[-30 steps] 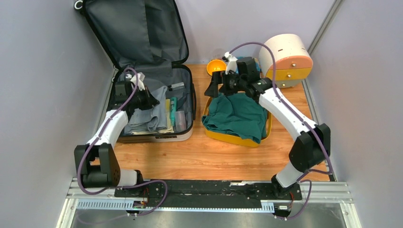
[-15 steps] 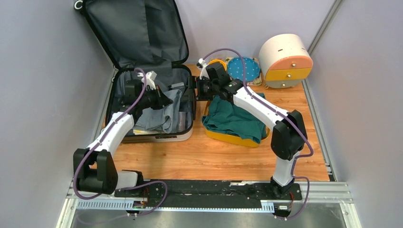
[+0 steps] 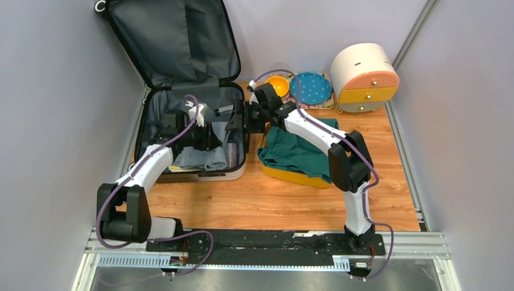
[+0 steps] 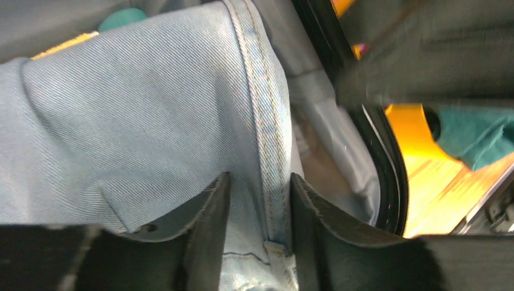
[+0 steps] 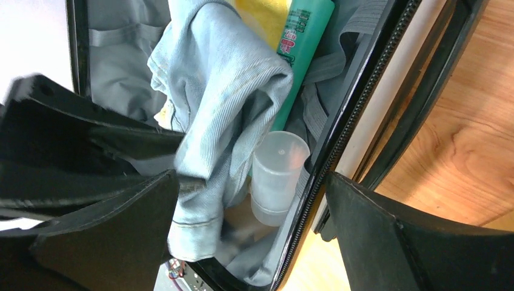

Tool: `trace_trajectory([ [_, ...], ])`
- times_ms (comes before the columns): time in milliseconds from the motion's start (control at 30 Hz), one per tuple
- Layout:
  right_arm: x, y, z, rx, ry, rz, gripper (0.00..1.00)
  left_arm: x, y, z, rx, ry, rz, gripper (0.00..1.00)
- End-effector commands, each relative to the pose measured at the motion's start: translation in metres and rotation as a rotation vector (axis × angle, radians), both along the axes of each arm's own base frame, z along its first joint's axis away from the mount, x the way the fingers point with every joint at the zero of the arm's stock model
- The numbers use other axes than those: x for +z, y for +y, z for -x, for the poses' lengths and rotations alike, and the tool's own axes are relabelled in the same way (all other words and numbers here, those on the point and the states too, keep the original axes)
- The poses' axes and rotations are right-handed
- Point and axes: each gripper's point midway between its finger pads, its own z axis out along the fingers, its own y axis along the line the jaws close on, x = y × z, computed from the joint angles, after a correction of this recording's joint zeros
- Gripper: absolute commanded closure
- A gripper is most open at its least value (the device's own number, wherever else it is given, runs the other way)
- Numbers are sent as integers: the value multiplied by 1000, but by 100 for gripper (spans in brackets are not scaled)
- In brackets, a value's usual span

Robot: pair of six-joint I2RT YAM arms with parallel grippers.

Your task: Open, take out, and arrange the luggage

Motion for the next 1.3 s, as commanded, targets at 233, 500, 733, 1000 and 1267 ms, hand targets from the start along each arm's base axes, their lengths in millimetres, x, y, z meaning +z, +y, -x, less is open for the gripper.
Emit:
trace_trajectory([
  [233, 9, 56, -7, -5, -40, -64, 2, 18, -4, 33, -112, -123, 109, 39],
  [500, 89, 21, -2, -45, -218, -68, 9, 16, 8, 32, -62, -122, 93, 42],
  [733, 106, 25, 19, -56, -201, -90, 11, 19, 21, 24, 6, -151, 26, 37],
  [1000, 62, 60, 16, -111, -81, -69, 8, 40, 35, 28, 92, -210, 39, 29],
  [1267, 16, 59, -3, -247, -59, 58, 5, 58, 46, 35, 161, -262, 24, 29],
])
